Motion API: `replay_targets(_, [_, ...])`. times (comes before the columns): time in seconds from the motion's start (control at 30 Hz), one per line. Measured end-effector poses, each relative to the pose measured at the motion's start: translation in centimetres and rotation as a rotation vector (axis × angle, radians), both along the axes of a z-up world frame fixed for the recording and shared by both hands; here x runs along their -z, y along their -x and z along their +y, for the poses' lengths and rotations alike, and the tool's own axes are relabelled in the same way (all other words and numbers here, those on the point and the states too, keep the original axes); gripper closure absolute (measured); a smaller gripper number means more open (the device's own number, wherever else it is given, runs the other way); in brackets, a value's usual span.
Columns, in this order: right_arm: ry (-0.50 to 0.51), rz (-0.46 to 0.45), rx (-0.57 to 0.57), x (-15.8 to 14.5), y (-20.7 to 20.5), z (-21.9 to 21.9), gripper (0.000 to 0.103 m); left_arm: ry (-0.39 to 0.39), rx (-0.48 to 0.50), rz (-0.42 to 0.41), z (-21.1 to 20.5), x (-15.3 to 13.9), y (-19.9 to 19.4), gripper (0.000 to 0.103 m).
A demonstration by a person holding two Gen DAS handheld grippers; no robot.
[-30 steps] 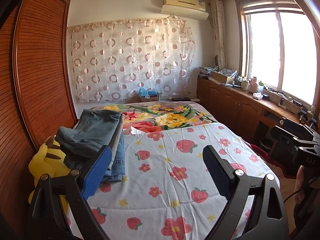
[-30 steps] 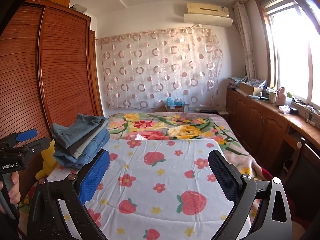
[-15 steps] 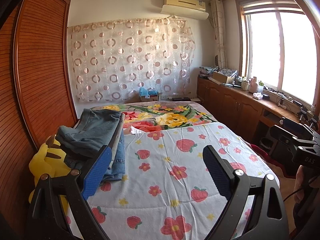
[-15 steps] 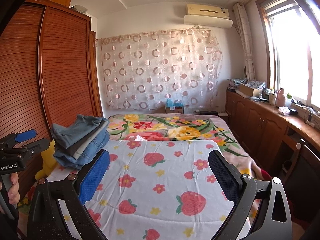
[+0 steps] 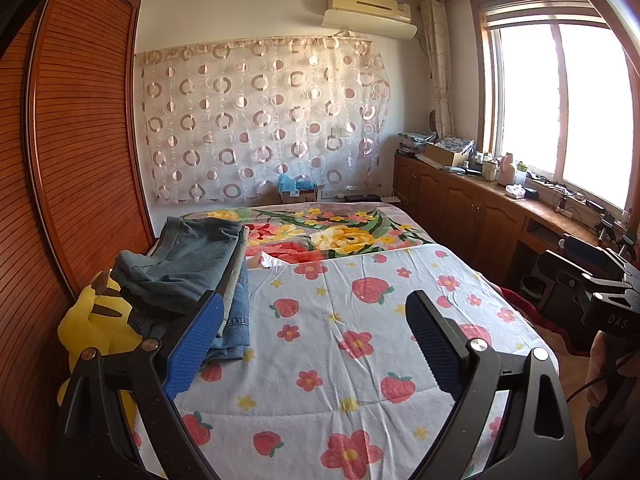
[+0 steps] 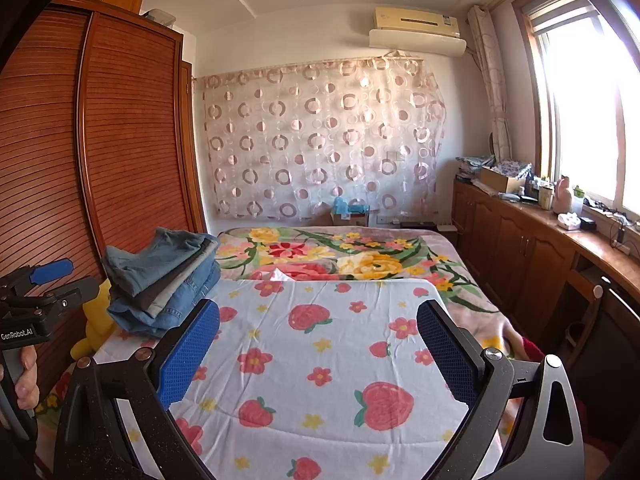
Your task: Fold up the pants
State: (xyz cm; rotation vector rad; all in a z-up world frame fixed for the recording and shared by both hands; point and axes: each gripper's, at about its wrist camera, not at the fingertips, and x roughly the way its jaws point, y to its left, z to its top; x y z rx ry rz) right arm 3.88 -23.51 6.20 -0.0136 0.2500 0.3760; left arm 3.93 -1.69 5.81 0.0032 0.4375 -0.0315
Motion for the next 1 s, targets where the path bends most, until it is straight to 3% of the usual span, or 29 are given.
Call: replay_targets(1.0, [0.002,-0.004,0.001,0.17,-0.21,-0.12,0.004,0.000,0.000,0.000,-0.02,0.05,0.00,0.010])
